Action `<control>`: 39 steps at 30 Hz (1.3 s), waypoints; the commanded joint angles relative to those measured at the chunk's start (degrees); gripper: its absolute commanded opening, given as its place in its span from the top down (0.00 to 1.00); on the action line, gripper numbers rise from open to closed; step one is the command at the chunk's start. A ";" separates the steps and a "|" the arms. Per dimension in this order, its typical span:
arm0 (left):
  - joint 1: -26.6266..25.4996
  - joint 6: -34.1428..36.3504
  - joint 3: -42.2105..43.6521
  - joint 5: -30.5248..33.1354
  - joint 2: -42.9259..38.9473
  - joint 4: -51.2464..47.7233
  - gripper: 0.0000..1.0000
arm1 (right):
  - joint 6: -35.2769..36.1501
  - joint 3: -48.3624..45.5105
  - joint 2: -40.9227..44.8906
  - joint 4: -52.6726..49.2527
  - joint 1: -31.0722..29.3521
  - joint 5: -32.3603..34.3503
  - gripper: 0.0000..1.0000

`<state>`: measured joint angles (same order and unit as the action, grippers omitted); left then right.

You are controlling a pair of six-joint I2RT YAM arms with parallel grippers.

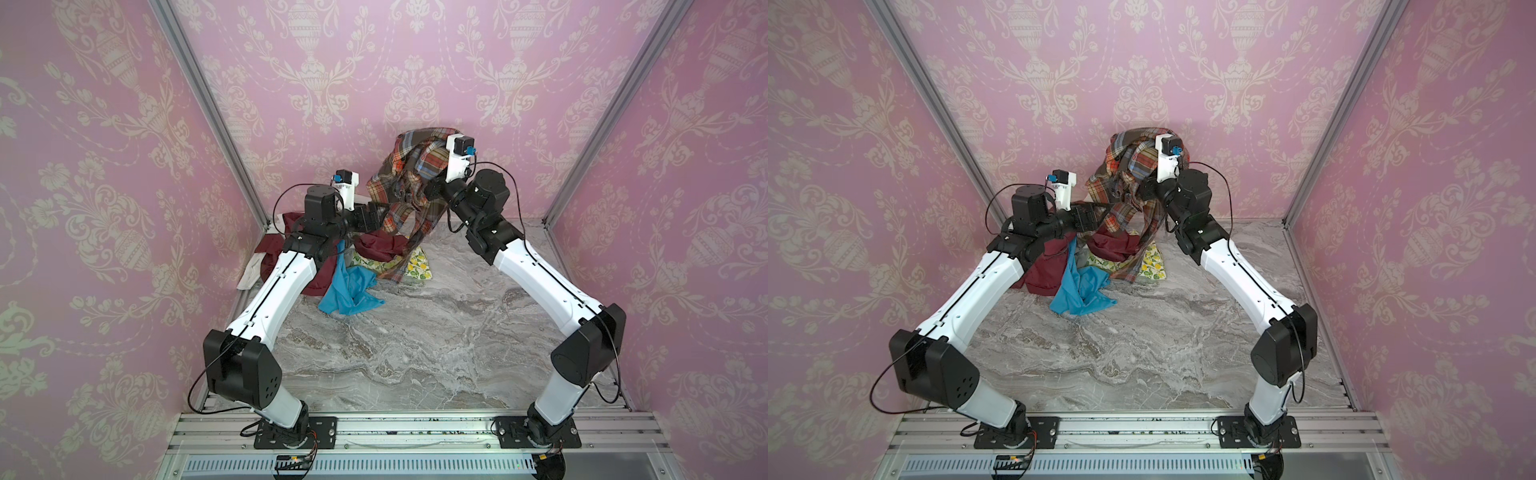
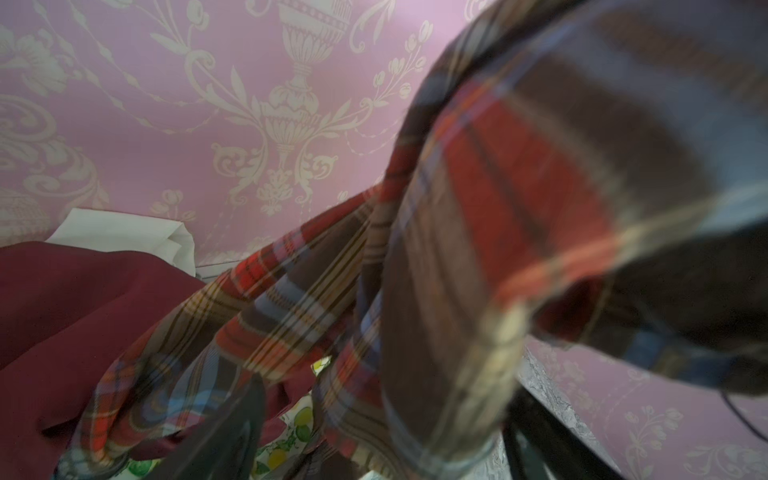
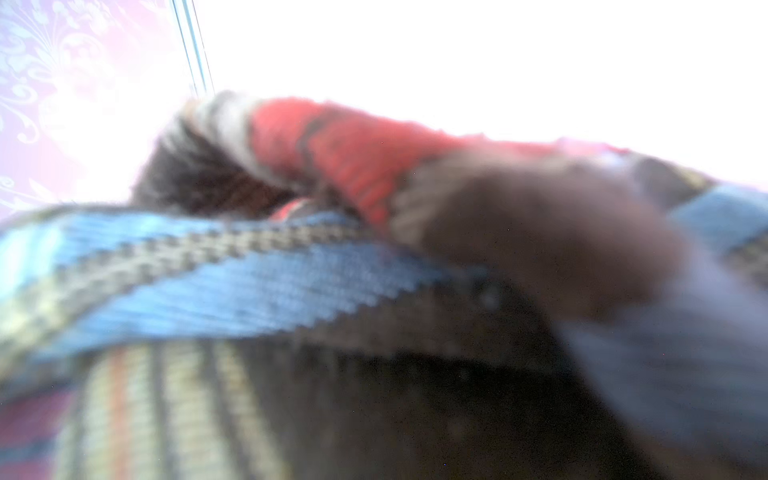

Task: Pick out a specific cloth from the pile
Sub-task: 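Carry the plaid shirt away from the pile with the right gripper while the left releases, then lower the plaid shirt onto the empty table area with the right gripper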

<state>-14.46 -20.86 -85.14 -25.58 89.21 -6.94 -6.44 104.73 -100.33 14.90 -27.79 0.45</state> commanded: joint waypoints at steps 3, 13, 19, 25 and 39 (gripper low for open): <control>-0.09 1.75 7.51 1.41 -4.33 8.41 0.11 | -0.44 9.09 1.92 -2.04 2.73 1.55 1.00; -1.71 6.27 11.21 4.55 -3.53 5.88 0.10 | 0.63 17.12 4.84 -9.20 7.36 3.73 1.00; -2.07 6.87 13.37 5.24 -2.64 5.55 0.10 | 2.23 24.50 4.75 -14.79 10.63 5.51 1.00; -3.16 6.84 15.01 6.21 -2.17 6.01 0.11 | 0.49 25.56 7.30 -18.85 16.04 5.94 1.00; -9.24 6.53 12.57 6.60 1.78 6.34 0.12 | -5.11 9.58 19.95 -21.85 32.55 3.15 1.00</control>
<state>-22.76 -15.49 -70.67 -20.14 90.15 -1.32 -9.69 117.14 -82.91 -9.15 3.99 5.17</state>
